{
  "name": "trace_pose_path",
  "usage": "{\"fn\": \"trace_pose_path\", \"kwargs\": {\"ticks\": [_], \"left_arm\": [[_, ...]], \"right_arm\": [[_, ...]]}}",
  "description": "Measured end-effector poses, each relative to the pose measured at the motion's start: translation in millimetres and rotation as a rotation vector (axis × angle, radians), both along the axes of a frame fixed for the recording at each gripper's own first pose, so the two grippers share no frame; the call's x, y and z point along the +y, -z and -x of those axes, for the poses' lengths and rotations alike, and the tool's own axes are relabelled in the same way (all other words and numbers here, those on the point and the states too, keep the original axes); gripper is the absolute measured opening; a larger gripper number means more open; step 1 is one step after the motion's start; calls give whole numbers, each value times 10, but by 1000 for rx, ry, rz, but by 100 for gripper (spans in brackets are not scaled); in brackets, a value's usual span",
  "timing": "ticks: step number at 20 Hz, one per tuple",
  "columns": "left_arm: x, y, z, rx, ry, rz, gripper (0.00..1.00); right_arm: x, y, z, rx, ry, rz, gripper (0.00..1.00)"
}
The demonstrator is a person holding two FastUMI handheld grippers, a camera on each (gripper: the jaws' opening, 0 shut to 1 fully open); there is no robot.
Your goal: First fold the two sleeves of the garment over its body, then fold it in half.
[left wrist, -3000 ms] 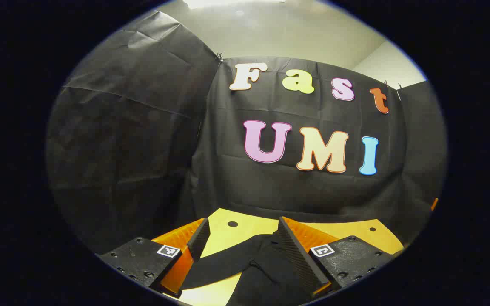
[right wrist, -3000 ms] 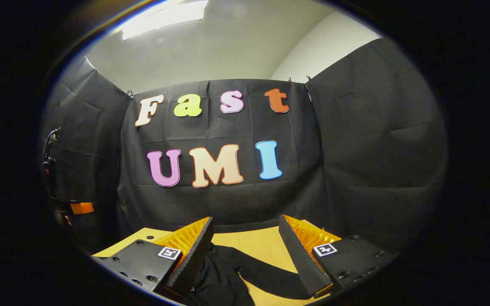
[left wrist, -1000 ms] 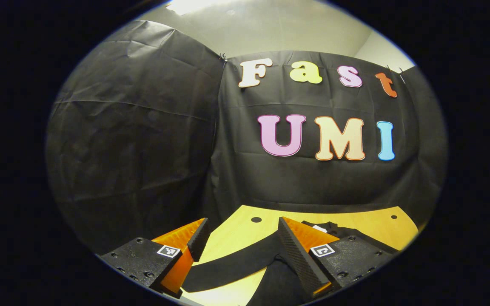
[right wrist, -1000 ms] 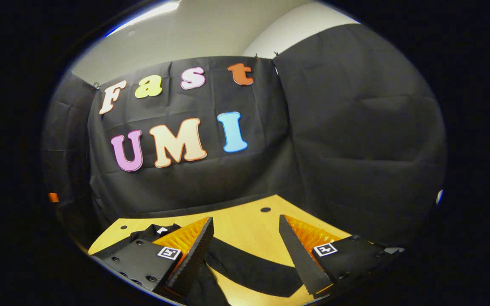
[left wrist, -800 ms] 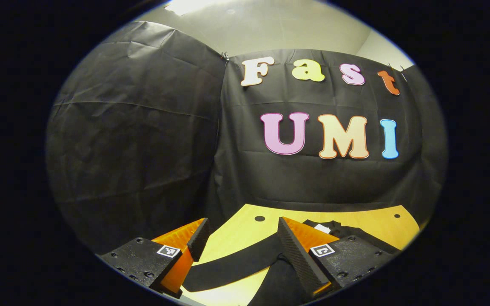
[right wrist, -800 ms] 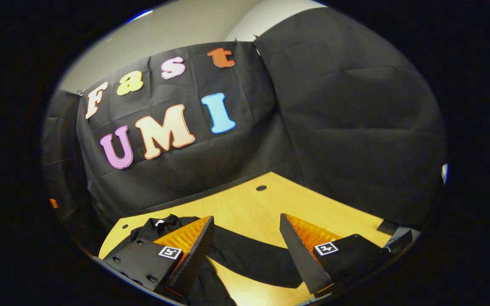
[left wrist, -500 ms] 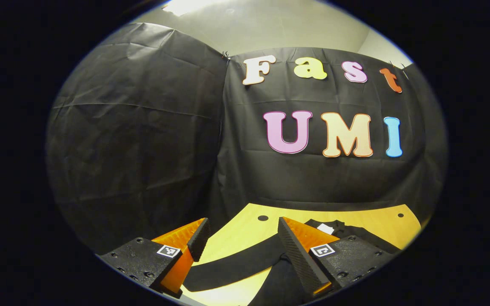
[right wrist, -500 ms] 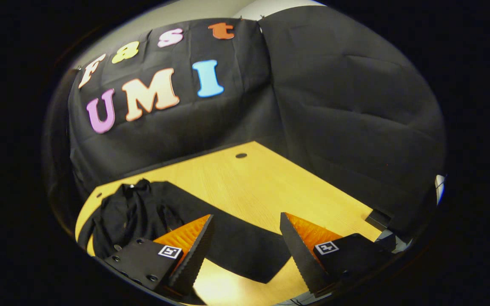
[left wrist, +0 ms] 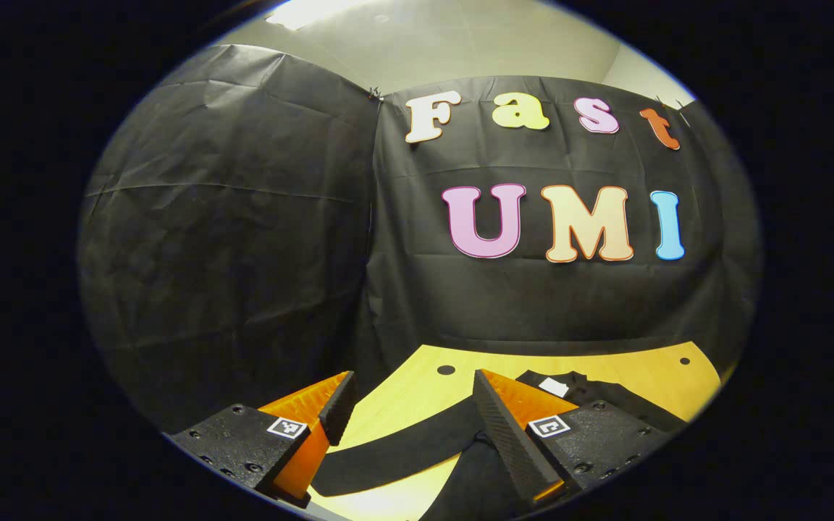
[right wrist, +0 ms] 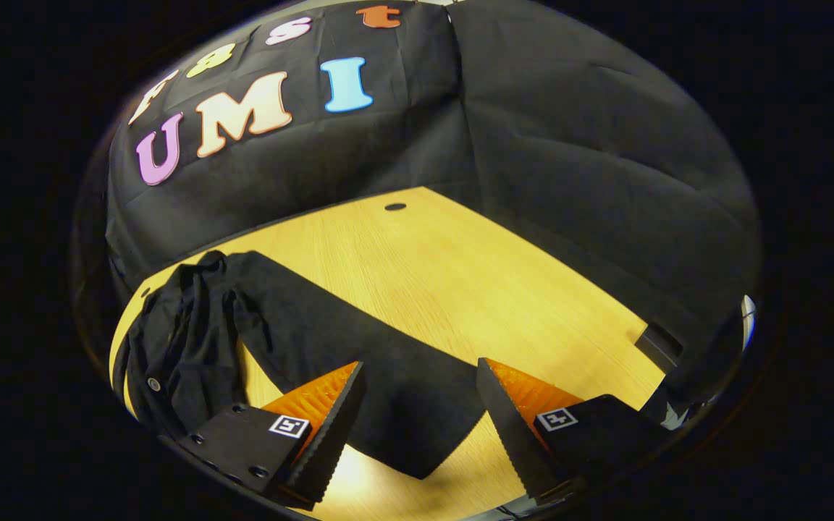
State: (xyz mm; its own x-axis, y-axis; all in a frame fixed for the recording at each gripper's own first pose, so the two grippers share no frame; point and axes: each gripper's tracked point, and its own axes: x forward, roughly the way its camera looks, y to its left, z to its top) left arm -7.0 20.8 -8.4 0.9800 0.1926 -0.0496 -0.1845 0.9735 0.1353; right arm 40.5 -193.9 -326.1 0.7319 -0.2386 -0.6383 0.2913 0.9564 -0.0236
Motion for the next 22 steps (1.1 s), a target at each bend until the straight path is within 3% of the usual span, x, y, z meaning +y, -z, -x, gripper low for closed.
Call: {"fn": "trace_pose_path", "kwargs": {"ticks": [9,12,13,14,16,18,20,21,22], "left_arm": [[-16,-10,19,-6,-14,1,95],[-13,12,34,-7,-16,8,96],[-2,5,41,-7,-18,11,96],[8,14,45,-8,-22,15,96],[52,-7,61,-13,-33,18,96],[106,-3,79,-16,-43,21,96],[138,9,96,-13,-46,42,95],[158,19,104,-10,-49,56,95],[184,47,110,-8,-54,68,96]], "right_arm": [[-106,283,48,57,9,-25,98],[-116,307,54,60,-13,20,98],[-125,323,63,59,-23,44,92],[-130,326,67,46,-22,54,99],[-114,329,55,17,11,37,98],[-167,333,66,9,39,39,93],[-152,337,44,0,51,28,69],[-99,342,30,-1,38,19,64],[-57,339,22,-5,31,13,51]]}}
